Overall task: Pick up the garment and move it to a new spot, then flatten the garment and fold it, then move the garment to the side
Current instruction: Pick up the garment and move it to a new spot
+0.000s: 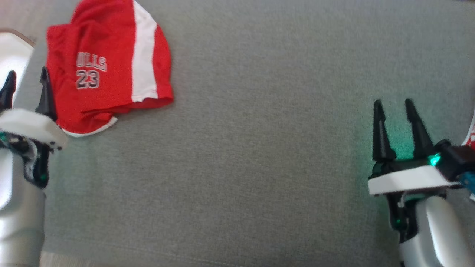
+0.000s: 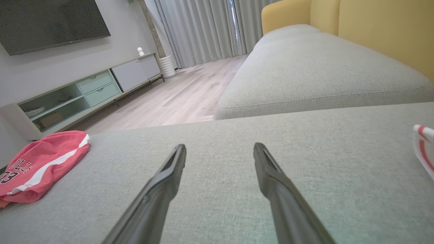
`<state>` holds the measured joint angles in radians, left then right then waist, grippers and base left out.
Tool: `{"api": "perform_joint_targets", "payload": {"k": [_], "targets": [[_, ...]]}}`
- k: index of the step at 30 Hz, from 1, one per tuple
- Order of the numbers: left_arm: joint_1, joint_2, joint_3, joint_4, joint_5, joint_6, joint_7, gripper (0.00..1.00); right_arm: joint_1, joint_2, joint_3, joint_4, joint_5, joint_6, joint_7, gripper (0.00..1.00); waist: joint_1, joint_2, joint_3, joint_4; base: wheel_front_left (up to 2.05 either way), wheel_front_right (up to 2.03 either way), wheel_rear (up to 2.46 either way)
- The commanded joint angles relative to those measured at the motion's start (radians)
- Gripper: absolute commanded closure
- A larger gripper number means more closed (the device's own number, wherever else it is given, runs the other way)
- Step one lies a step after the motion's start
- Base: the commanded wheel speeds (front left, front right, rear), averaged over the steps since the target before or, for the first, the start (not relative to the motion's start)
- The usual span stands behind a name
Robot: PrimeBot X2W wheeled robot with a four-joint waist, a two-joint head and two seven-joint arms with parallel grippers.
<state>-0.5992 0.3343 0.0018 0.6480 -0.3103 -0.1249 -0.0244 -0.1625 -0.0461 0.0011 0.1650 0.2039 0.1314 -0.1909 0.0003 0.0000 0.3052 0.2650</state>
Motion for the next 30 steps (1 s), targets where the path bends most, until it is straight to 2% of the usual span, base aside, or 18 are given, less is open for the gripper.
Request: {"api": "perform_joint_targets", "payload": {"k": [1,7,12,16,17,18,19,23,27,30], "targets": [[-0.046,0.061,0.013,0.014,-0.014,-0.005,0.032,0.0,-0.031,-0.004,0.018,-0.049,-0.01,-0.001,0.008,0.0,-0.0003,0.0,0.041,-0.023,0.0,0.0,0.0],[-0.136,0.111,-0.09,0.2,-0.117,-0.005,0.218,0.0,-0.035,-0.004,-0.01,-0.114,-0.027,-0.001,0.037,0.0,-0.0003,0.0,0.076,-0.041,0.0,0.0,0.0],[-0.173,0.125,-0.113,0.316,-0.159,-0.006,0.278,0.0,-0.03,-0.004,-0.013,-0.141,-0.03,-0.001,0.049,0.0,-0.0003,0.0,0.088,-0.05,0.0,0.0,0.0],[-0.184,0.111,-0.134,0.378,-0.192,-0.006,0.304,0.0,-0.024,-0.004,-0.015,-0.155,-0.035,-0.001,0.059,0.0,-0.0003,0.0,0.087,-0.055,0.0,0.0,0.0],[-0.183,0.107,-0.143,0.384,-0.203,-0.006,0.311,0.19,-0.023,-0.004,-0.016,-0.158,-0.036,-0.001,0.061,0.0,-0.0003,0.0,0.085,-0.055,0.0,0.0,0.0],[-0.182,0.104,-0.151,0.385,-0.216,-0.006,0.315,0.68,-0.022,-0.004,-0.018,-0.16,-0.036,-0.001,0.063,0.0,-0.0003,0.0,0.083,-0.055,0.0,0.0,0.0],[-0.182,0.103,-0.159,0.384,-0.228,-0.006,0.316,1.0,-0.02,-0.004,-0.019,-0.162,-0.037,-0.001,0.065,0.0,-0.0003,0.0,0.08,-0.054,0.0,0.0,0.0],[-0.191,0.123,-0.184,0.355,-0.252,-0.006,0.236,1.0,-0.014,-0.004,-0.018,-0.162,-0.034,-0.001,0.066,0.0,-0.0003,0.0,0.058,-0.052,0.0,0.0,0.0],[-0.222,0.141,-0.209,0.256,-0.249,-0.006,0.026,1.0,-0.008,-0.004,-0.008,-0.147,-0.018,-0.001,0.056,0.0,-0.0003,0.0,0.024,-0.053,0.0,0.0,0.0],[-0.233,0.143,-0.245,0.168,-0.273,-0.006,-0.058,1.0,-0.007,-0.004,0.002,-0.128,-0.001,-0.001,0.042,0.0,-0.0003,0.0,-0.007,-0.06,0.0,0.0,0.0]]}}
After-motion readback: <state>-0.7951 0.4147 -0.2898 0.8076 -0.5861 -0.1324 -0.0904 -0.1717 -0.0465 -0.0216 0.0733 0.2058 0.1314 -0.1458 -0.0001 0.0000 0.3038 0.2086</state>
